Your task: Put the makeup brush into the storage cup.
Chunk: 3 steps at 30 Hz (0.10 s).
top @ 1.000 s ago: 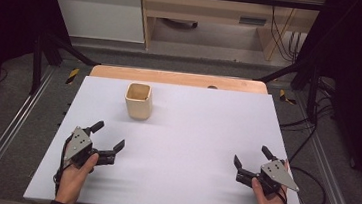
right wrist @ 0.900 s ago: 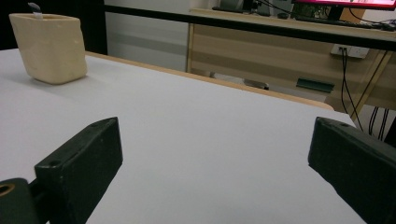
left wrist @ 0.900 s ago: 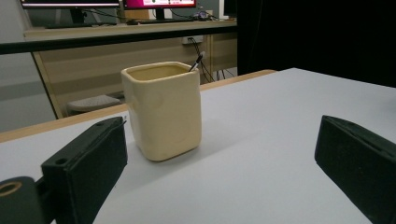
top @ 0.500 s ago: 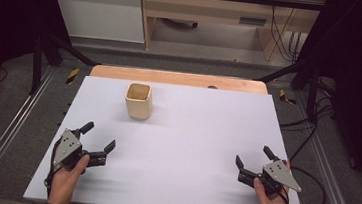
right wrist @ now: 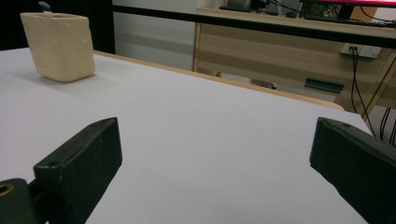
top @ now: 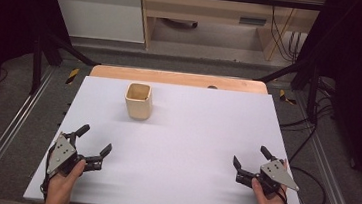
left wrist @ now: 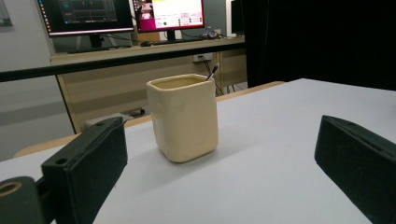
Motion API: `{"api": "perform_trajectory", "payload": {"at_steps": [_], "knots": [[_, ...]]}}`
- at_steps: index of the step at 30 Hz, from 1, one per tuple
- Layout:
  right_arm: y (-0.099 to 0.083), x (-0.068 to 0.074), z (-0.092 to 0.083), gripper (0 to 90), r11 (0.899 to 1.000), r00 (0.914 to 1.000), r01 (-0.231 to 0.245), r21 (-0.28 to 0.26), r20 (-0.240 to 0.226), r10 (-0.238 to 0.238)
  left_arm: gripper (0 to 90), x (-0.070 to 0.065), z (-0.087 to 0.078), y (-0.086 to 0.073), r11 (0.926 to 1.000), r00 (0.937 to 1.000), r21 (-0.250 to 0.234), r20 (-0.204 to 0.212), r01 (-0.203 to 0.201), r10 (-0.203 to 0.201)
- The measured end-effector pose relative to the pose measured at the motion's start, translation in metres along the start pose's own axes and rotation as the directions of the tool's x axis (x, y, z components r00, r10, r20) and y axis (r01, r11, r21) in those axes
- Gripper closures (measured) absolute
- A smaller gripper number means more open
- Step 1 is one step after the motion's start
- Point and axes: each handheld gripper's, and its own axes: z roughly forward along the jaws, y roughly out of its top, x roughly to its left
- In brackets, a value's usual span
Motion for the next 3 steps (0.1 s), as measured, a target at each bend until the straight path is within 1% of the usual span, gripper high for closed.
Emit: {"api": "perform_trajectory", "payload": {"at_steps": [3], "knots": [[-0.0005, 0.0001, 0.0002, 2.5, 1.000, 1.0000, -0.007, -0.003, 0.000, 0.007, 2.2, 0.0011, -0.0007, -0.0010, 1.0000, 1.0000, 0.001, 0.001, 0.008, -0.008]]}}
